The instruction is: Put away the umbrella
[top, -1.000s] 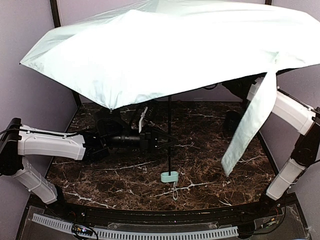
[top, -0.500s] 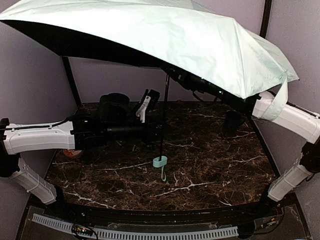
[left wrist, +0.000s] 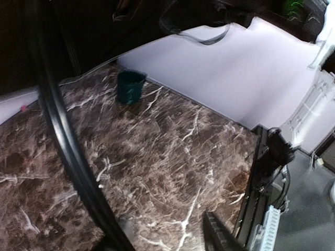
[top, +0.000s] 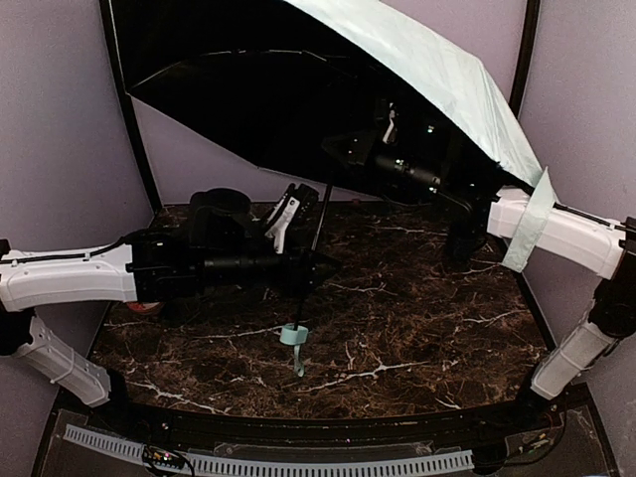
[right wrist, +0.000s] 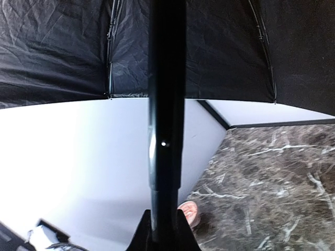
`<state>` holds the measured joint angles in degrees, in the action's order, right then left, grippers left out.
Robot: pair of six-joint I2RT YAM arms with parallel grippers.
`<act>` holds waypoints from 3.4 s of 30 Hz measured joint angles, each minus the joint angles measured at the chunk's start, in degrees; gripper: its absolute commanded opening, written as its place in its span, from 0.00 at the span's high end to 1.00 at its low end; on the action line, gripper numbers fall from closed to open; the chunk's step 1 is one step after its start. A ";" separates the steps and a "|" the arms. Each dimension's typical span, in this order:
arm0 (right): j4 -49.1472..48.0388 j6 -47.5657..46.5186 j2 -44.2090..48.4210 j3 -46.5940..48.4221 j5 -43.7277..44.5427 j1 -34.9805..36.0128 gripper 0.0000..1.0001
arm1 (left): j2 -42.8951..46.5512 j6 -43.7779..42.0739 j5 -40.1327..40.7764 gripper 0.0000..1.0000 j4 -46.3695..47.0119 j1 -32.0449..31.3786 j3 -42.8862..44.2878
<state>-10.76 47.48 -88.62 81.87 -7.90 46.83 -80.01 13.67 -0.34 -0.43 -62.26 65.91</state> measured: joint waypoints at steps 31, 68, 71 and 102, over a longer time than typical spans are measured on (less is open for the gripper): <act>-25.55 1.81 -3.65 1.95 -35.01 1.51 0.67 | 2.56 7.63 -18.53 1.00 18.69 0.07 -6.67; -2.32 -14.05 3.08 -7.04 10.69 7.04 0.33 | -0.15 5.40 11.04 1.00 2.08 4.09 1.99; -0.44 -16.65 2.80 -4.11 14.73 9.62 0.34 | -0.85 3.98 12.68 1.00 1.22 3.91 2.12; -6.43 -17.79 -3.10 1.99 -11.91 1.62 1.00 | 5.11 -1.97 -18.99 0.21 12.76 7.82 -7.67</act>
<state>-17.19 29.69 -91.72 83.85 -19.81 48.45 -74.89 11.70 -19.33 12.34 -54.43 58.24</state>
